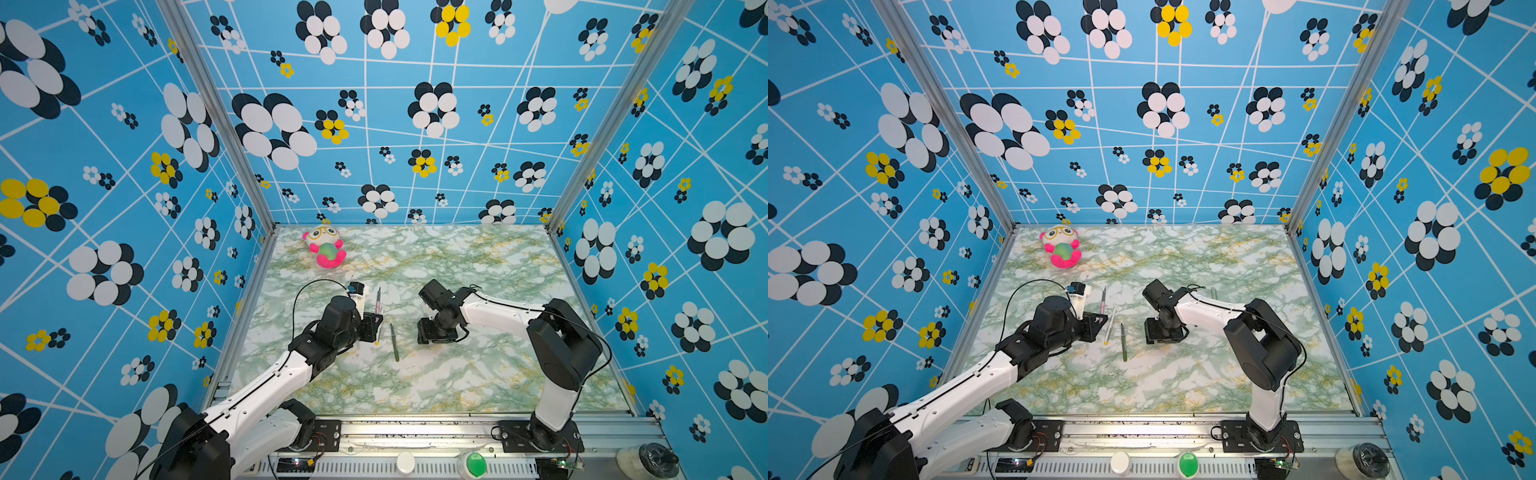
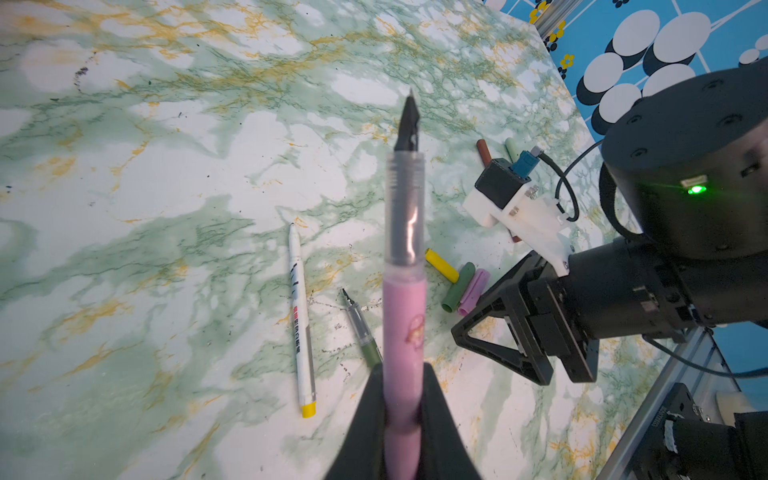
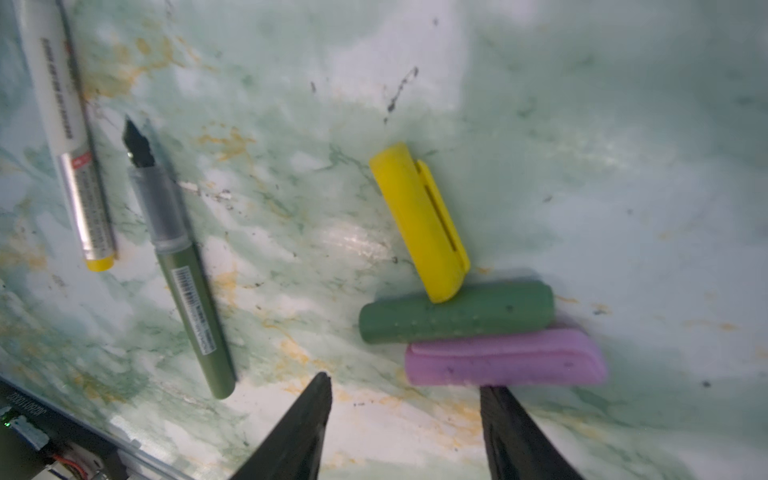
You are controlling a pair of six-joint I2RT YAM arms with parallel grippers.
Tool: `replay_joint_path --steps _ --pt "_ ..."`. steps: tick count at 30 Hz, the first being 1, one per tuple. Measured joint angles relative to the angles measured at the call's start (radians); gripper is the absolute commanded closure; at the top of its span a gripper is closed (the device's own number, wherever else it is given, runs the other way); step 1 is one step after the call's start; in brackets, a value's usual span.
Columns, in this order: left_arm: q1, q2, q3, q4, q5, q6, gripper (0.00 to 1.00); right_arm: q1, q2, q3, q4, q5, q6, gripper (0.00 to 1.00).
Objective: Insert the pens into the pen caps
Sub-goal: 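Hold the pink pen upright with the left gripper while the right returns over the caps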
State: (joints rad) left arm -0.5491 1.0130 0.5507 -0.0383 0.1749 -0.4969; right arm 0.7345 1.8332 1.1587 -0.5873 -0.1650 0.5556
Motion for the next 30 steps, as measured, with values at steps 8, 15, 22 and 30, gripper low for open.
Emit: replay_joint_path --steps 8,15,22,30 --pt "0.0 0.0 0.0 0.0 0.0 0.0 1.0 -0.025 0.009 0.012 0.004 0.049 -0.051 0.49" --pt "0.0 0.007 0.0 0.001 0.0 0.0 1.0 -0.04 0.009 0.013 0.021 0.089 -0.066 0.58" --pt "0.0 0.029 0.0 0.001 0.008 0.0 1.0 -0.06 0.009 0.013 0.03 0.109 -0.066 0.59" --pt "0.0 0.029 0.0 0.001 0.009 0.0 1.0 -0.064 -0.011 0.002 0.05 0.116 -0.066 0.59"
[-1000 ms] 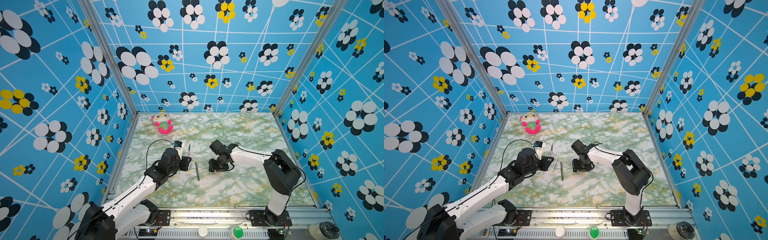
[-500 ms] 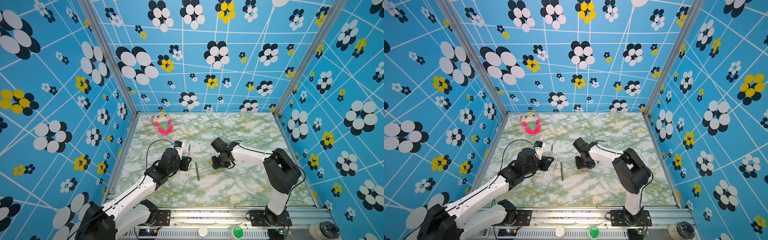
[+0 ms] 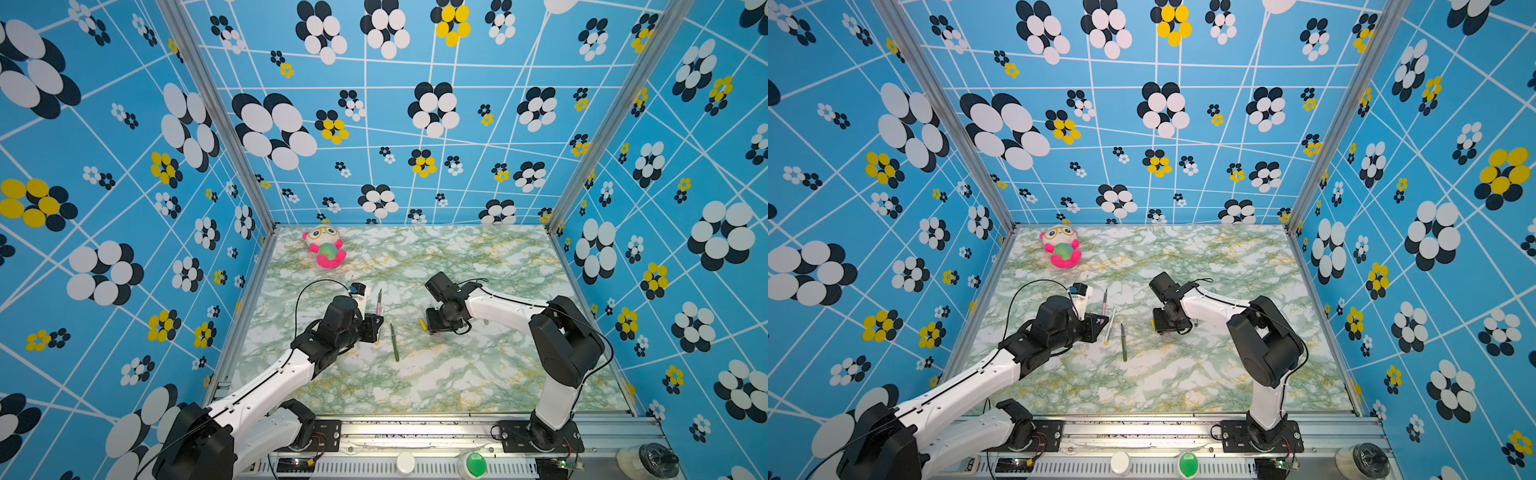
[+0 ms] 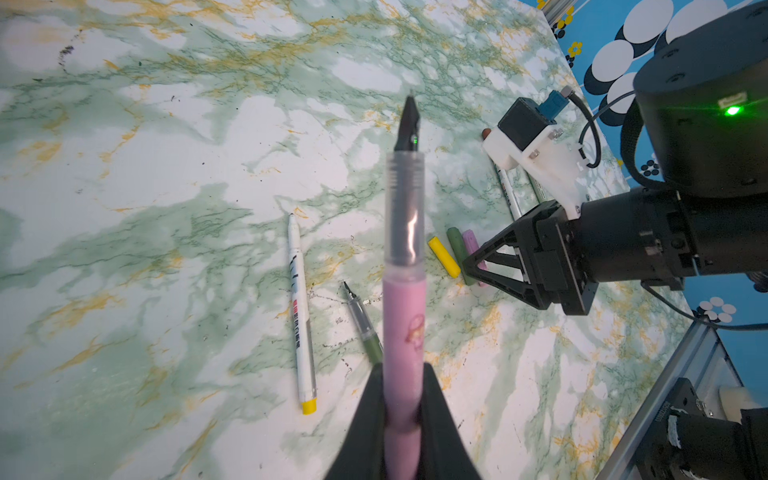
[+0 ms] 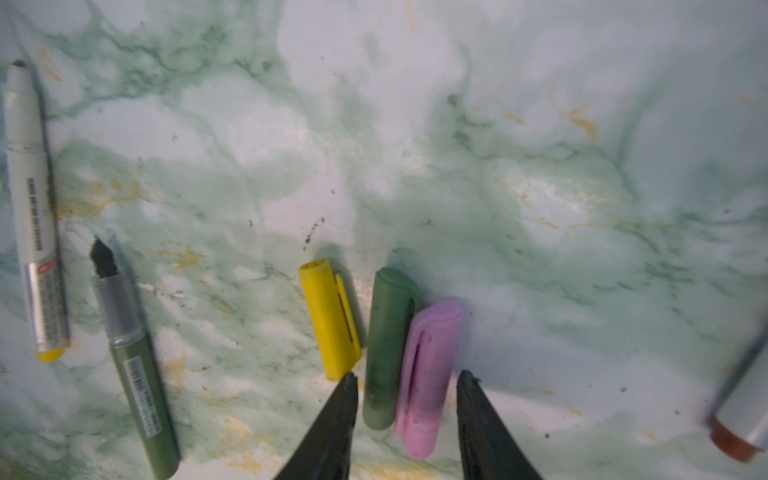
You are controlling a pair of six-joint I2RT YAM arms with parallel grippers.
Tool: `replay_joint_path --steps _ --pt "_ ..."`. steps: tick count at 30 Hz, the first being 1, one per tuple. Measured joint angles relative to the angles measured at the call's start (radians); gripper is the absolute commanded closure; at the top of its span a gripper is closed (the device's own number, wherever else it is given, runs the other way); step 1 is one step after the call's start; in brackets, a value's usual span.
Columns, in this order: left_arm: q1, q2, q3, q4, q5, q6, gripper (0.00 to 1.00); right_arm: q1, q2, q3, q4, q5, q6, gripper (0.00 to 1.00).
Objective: Insert the pens into the pen caps
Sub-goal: 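Hold the pink pen upright with the left gripper while the right returns over the caps, then grasp the pink cap with the right gripper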
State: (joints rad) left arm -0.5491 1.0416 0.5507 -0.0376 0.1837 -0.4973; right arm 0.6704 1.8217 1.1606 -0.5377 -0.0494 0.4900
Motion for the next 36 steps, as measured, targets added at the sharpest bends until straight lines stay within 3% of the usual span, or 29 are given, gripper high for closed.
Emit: replay_joint_path --steps 9,36 --pt "0.0 0.011 0.0 0.001 0.003 0.0 1.0 -0.016 -0.064 -0.016 0.005 0.037 0.0 0.6" --pt "0.0 0.017 0.001 0.008 0.007 0.0 1.0 -0.02 0.053 0.032 -0.007 0.097 -0.04 0.75"
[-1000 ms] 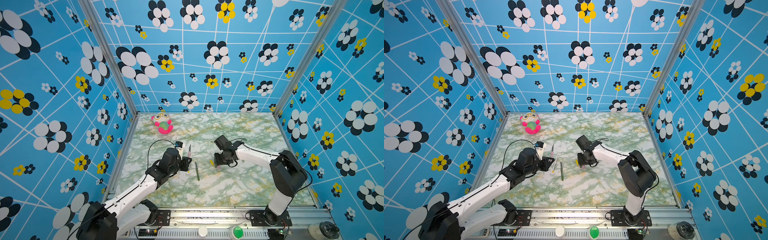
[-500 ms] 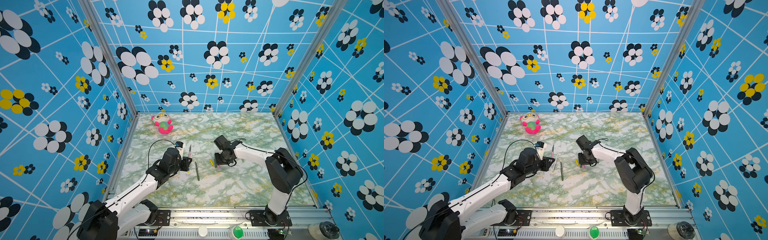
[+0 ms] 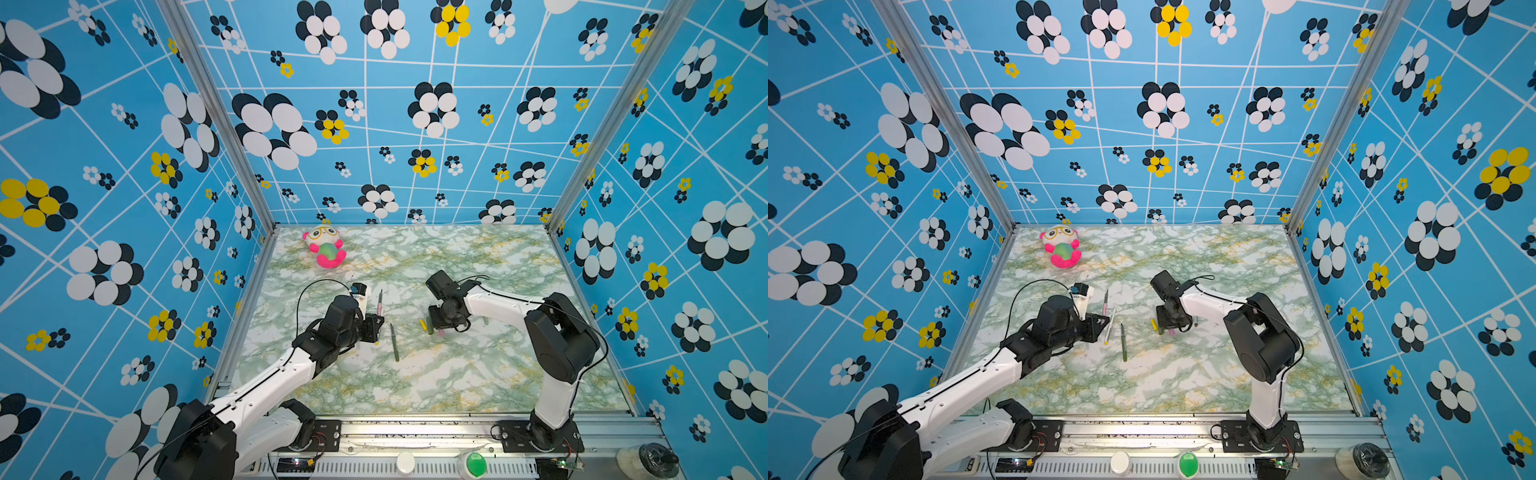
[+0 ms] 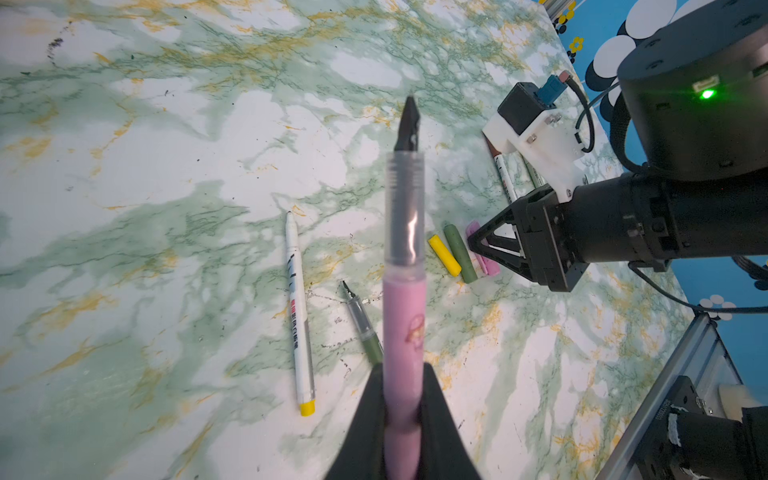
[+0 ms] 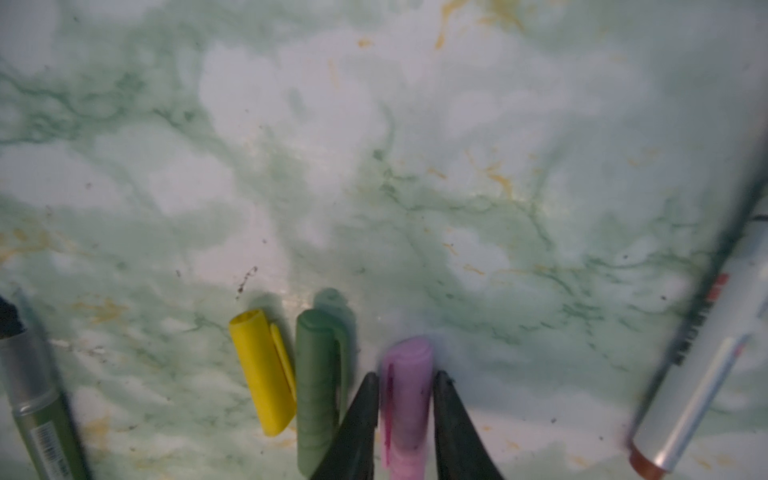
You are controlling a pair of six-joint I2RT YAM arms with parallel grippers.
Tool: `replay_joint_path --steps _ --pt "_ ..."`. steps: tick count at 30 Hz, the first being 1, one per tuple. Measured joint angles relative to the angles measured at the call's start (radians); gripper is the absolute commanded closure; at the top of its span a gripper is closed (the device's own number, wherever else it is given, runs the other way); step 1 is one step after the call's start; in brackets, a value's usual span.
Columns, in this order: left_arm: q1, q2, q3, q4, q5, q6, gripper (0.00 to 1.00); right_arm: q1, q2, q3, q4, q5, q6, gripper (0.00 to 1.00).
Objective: Insert the pens into the pen caps
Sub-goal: 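Grasp the pink cap with the right gripper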
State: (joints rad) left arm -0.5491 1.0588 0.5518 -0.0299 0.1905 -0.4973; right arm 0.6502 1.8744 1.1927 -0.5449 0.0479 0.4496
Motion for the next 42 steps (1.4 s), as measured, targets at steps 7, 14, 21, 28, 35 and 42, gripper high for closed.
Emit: replay_joint_path --steps 7,14,21,28,35,42 --pt "0.0 0.001 0.001 0.001 0.0 0.0 1.0 0.0 0.001 0.002 0.0 0.002 -0.013 0.82" --pt "0.0 0.014 0.001 0.007 0.004 0.0 1.0 0.0 -0.007 -0.008 0.011 -0.002 -0.017 0.86" --pt "0.0 0.014 0.002 0.008 0.014 0.0 1.0 0.0 -0.041 -0.023 0.01 -0.009 -0.016 0.89" --pt "0.0 0.032 0.005 0.008 0.04 0.0 1.0 0.0 -0.087 -0.023 0.011 -0.012 -0.015 0.91" --pt "0.0 0.045 0.013 0.011 0.067 0.0 1.0 0.0 -0.088 -0.023 0.01 -0.013 -0.008 0.92" --pt "-0.012 0.092 0.025 0.036 0.143 0.014 1.0 0.0 -0.123 -0.014 0.01 -0.011 0.008 0.91"
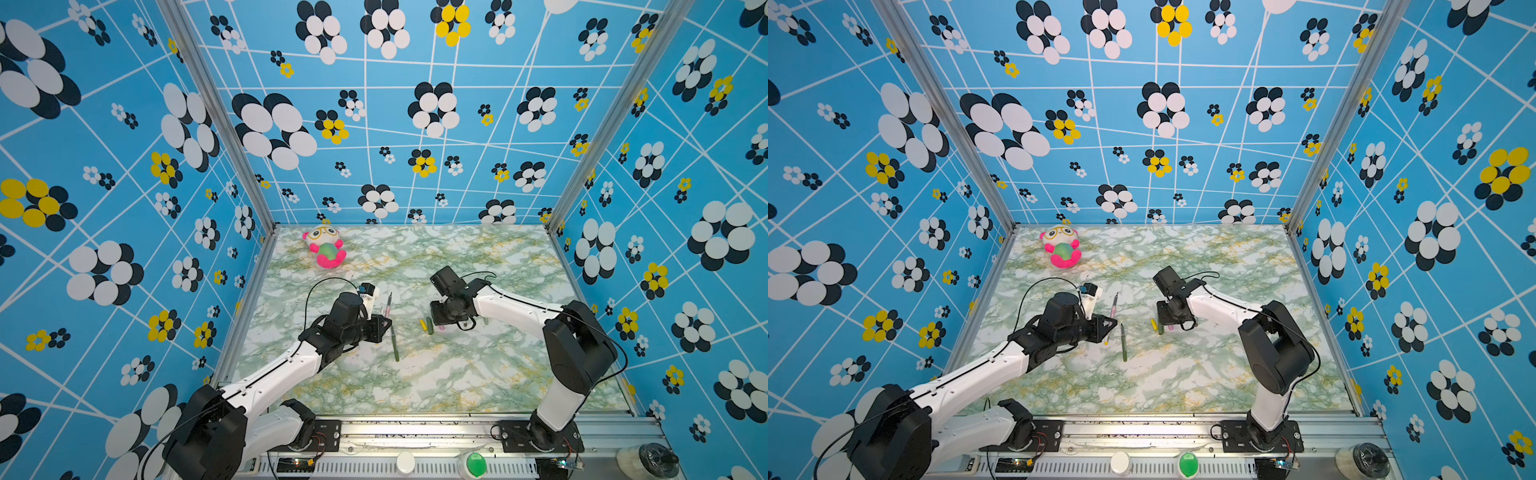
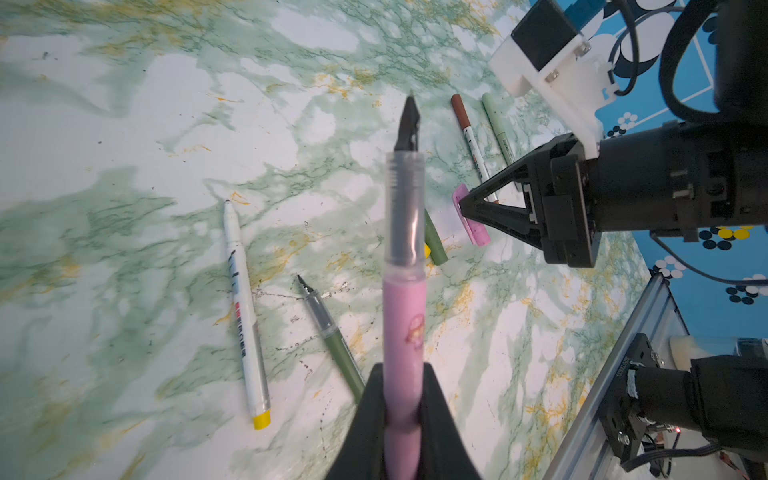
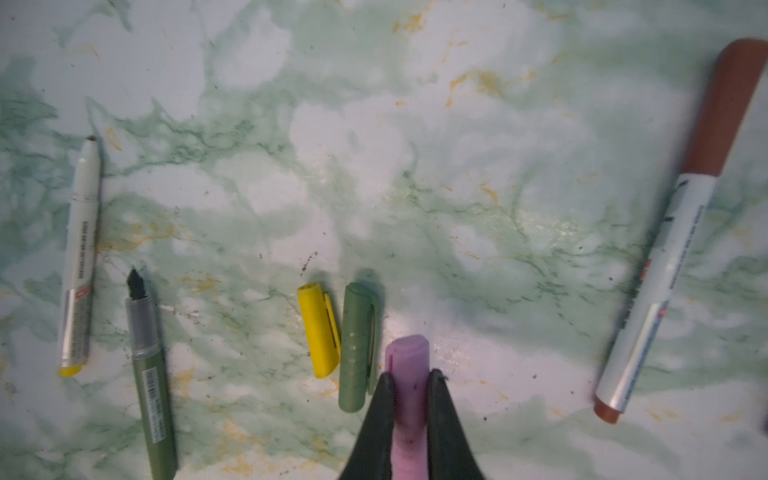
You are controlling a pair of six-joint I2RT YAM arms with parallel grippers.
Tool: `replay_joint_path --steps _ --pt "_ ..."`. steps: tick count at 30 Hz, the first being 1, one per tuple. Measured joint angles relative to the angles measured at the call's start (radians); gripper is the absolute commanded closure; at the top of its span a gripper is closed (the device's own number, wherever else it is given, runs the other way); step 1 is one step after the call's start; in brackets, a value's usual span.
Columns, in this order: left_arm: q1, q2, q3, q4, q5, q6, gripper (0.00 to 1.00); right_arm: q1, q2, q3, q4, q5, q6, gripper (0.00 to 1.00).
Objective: Insert the pens into the pen caps
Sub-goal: 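Grasp the pink cap with the right gripper, then lift the pink cap and carry it above the pink pen tip with the right gripper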
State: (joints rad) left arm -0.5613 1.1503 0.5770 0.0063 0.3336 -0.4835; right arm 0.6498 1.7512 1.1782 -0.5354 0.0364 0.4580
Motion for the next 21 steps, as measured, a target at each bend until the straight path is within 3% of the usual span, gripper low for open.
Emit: replay_joint_path --steps 9,21 --pt "-0.065 0.053 0.008 0.045 0.072 0.013 1.0 -0.022 -0.08 0.065 0.036 0.002 0.062 0.91" --pt "-0.131 0.122 0.026 0.102 0.087 0.004 1.0 -0.037 -0.093 0.109 0.141 -0.039 0.179 0.91"
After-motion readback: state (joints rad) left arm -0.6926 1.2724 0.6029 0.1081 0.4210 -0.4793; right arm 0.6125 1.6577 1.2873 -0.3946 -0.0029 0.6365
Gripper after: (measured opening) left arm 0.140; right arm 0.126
